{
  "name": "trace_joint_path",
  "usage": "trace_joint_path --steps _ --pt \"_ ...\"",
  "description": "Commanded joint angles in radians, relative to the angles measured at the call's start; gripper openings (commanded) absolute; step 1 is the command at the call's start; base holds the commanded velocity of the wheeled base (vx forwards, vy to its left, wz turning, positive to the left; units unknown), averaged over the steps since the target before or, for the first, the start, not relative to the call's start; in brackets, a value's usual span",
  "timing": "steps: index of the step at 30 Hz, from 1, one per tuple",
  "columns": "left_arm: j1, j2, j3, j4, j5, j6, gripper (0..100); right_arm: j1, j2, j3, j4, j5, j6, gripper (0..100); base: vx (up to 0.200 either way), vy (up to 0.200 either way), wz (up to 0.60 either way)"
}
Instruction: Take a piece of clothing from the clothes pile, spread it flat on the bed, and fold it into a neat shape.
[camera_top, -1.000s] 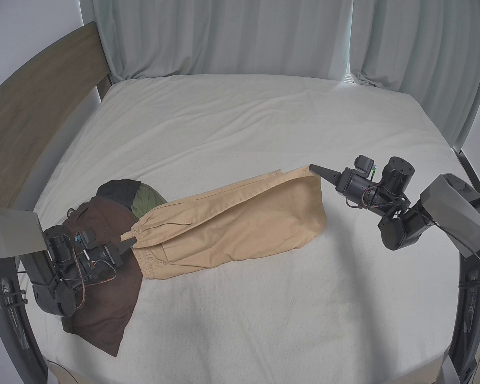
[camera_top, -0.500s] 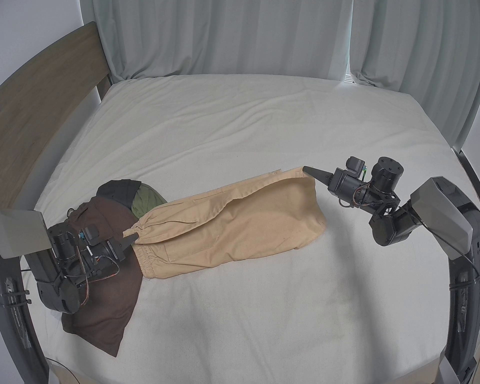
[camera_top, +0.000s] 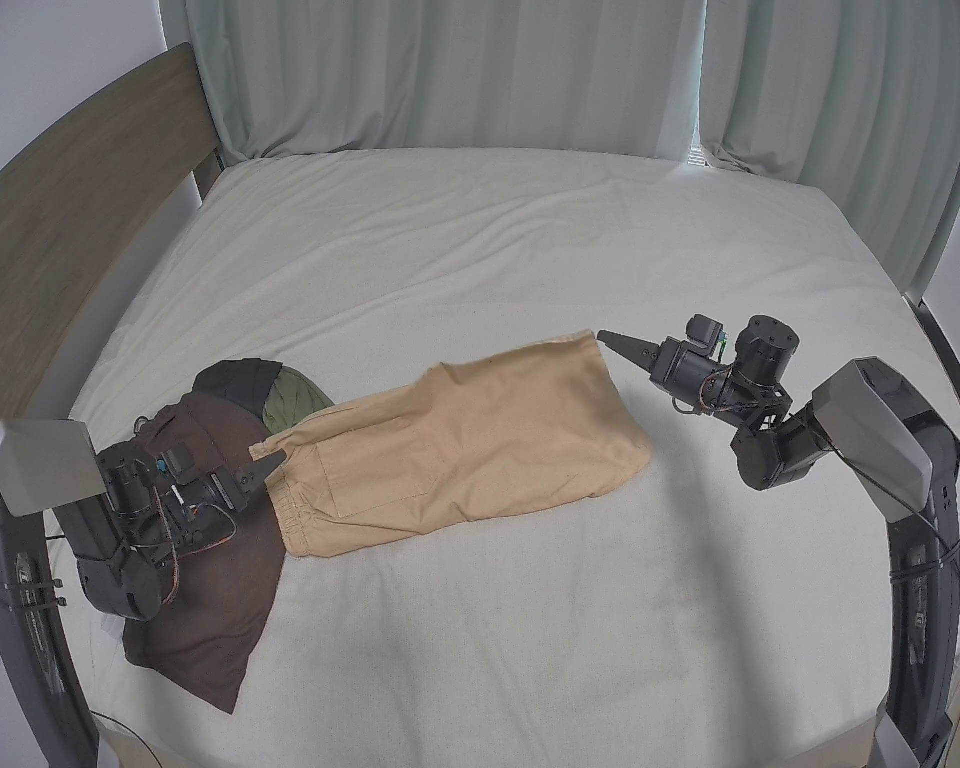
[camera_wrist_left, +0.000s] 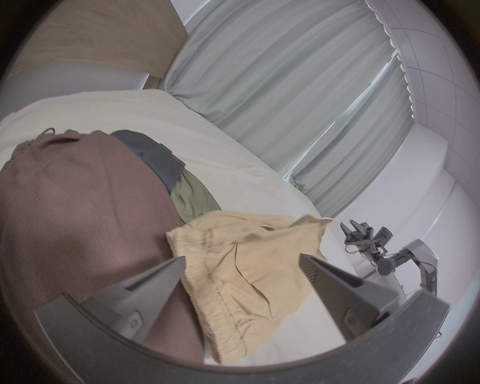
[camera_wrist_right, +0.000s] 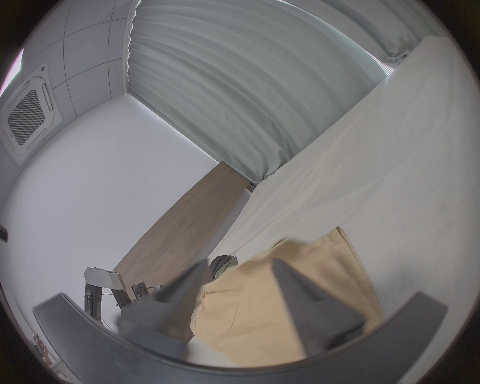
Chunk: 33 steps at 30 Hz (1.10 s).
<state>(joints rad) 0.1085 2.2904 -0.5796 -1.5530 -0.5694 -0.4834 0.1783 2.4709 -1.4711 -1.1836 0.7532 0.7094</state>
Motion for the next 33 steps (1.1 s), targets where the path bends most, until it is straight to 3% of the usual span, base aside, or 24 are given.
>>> trace_joint_path --steps 1,19,24,33 --pt "0.014 0.037 -0.037 -0.002 0.026 -0.003 100 -0.006 0.003 -0.008 0.001 0.000 0.001 100 0.000 0.000 0.00" --pt "0.003 -0.032 -0.005 -0.002 0.026 -0.006 100 0.015 -0.090 0.221 -0.054 -0.002 -0.018 100 0.000 0.000 0.00" --pt "0.000 -0.071 0.017 -0.002 0.023 -0.006 100 0.027 -0.095 0.305 -0.059 -0.052 -0.125 100 0.000 0.000 0.00" --pt "-0.027 -0.128 0.053 -0.002 0.022 0.003 100 0.064 -0.173 0.446 -0.079 -0.114 -0.145 100 0.000 0.000 0.00"
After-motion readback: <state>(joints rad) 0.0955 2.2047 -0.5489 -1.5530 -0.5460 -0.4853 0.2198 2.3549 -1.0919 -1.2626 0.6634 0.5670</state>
